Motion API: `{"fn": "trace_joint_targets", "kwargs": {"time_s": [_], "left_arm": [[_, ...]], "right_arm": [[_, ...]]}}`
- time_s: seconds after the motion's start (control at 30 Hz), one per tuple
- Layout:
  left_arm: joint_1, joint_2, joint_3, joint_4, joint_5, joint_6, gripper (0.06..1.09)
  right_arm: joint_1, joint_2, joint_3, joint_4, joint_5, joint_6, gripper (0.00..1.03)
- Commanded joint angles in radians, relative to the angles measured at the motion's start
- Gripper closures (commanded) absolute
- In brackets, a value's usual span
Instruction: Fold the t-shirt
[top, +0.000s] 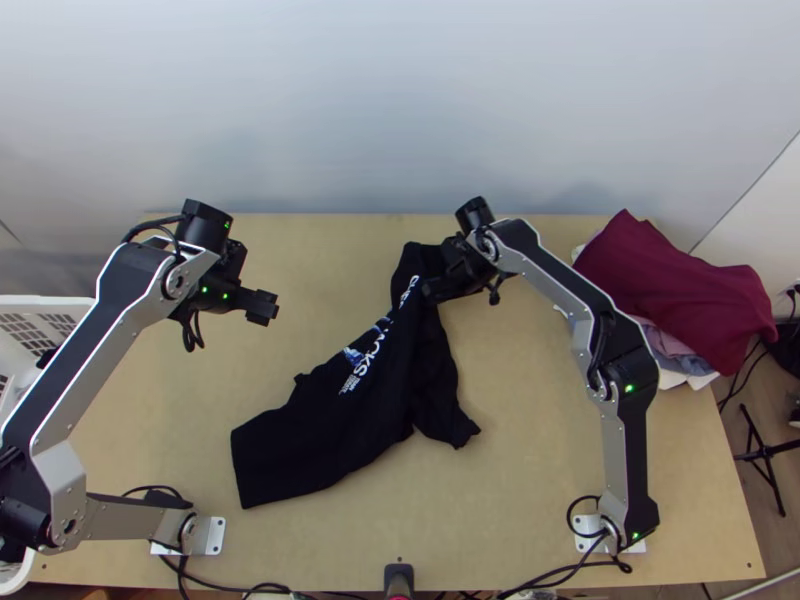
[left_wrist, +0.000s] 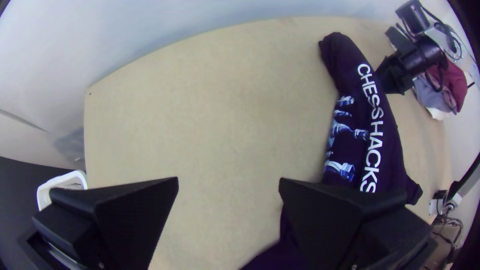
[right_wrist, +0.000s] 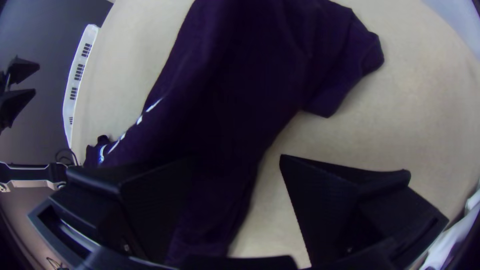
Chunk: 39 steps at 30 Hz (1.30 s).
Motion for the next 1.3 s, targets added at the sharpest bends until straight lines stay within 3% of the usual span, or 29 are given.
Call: {"fn": "trace_joint_targets", "kwargs": {"time_s": [0.0,0.17,0.27,0.37,0.5,0.67,0.9,1.07,1.17,1.27], "left_arm": [[0.005,-0.006,-0.012,0.007,-0.005,0.000,0.11],[0.015,-0.008,-0.012,0.009,-0.007,0.009,0.11],[0.020,-0.006,-0.014,0.015,-0.007,0.014,0.11],[0.021,-0.003,-0.014,0.021,-0.007,0.015,0.11],[0.020,0.003,-0.015,0.029,-0.007,0.018,0.11],[0.021,0.014,-0.018,0.043,-0.007,0.034,0.11],[0.034,0.025,-0.035,0.070,-0.007,0.057,0.11],[0.031,0.031,-0.058,0.096,-0.005,0.069,0.11],[0.024,0.035,-0.070,0.107,-0.005,0.077,0.11],[0.023,0.037,-0.089,0.122,-0.005,0.087,0.11]], "right_arm": [[0.038,0.014,-0.003,0.008,-0.006,0.008,0.33],[0.046,0.020,-0.023,0.008,-0.004,0.008,0.34],[0.049,0.016,-0.043,0.022,-0.004,0.008,0.48],[0.047,0.017,-0.051,0.024,-0.004,0.008,0.48],[0.044,0.016,-0.052,0.058,-0.006,0.008,0.78],[0.044,-0.004,-0.051,0.067,-0.004,-0.018,1.00],[0.047,-0.196,0.058,-0.042,-0.007,-0.029,1.00],[0.115,-0.236,0.330,-0.208,-0.013,-0.069,1.00],[0.162,-0.274,0.440,-0.234,-0.007,-0.090,1.00],[0.214,-0.339,0.462,-0.231,0.082,-0.138,1.00]]}}
